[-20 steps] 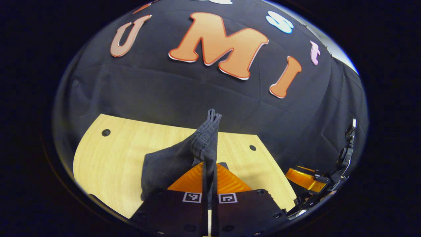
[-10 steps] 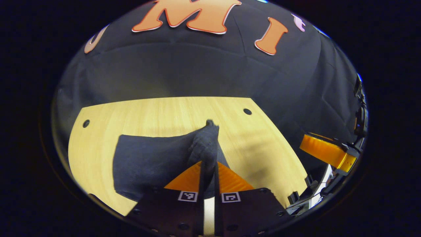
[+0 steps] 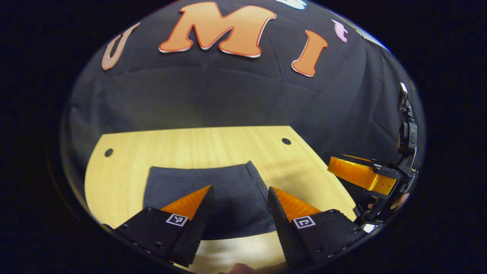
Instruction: Grasp the waist and the cuffs of the jeans and fold them to make the two legs overlap; first hold the waist and fold one-third of the jeans toward the cuffs, then hold the cuffs and fold the remaining one-third in the same direction to finish folding.
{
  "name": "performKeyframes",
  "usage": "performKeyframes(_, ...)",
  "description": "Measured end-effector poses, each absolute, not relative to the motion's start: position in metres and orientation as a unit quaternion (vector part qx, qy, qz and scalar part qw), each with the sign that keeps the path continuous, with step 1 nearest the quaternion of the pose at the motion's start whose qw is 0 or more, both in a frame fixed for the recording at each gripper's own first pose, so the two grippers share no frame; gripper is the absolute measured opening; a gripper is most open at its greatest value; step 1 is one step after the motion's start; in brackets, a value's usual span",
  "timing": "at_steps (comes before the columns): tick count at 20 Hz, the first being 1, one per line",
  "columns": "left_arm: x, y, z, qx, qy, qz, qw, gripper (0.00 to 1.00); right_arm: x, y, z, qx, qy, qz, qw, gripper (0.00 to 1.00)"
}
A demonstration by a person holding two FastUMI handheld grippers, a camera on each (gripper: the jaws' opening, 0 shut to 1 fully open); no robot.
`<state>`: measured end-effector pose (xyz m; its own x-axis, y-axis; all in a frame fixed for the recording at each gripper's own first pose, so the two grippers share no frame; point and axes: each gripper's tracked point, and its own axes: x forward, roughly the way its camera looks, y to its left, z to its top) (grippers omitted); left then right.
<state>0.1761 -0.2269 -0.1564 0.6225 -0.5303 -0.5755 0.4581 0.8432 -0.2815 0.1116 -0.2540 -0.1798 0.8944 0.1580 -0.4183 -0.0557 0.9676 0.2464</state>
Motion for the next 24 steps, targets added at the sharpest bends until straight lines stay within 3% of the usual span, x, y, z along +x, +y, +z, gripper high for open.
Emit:
performKeyframes(6, 0.191, -0.146, -0.090, -0.050, 0.215, -0.170, 0.961, 0.84, 0.114, -0.236, -0.127, 0.053, 0.124, 0.057, 0.989, 0.99)
performKeyframes(12, 0.179, -0.076, -0.037, -0.056, 0.104, -0.103, 0.988, 0.83, 0.100, -0.207, -0.068, 0.034, 0.032, 0.079, 0.996, 0.98)
performKeyframes(20, 0.153, -0.072, -0.011, -0.055, 0.002, -0.057, 0.997, 0.84, 0.073, -0.179, -0.037, 0.059, -0.043, 0.095, 0.993, 0.98)
performKeyframes(24, 0.135, -0.083, -0.023, -0.066, 0.012, -0.063, 0.996, 0.80, 0.060, -0.160, -0.049, 0.051, -0.041, 0.112, 0.992, 0.98)
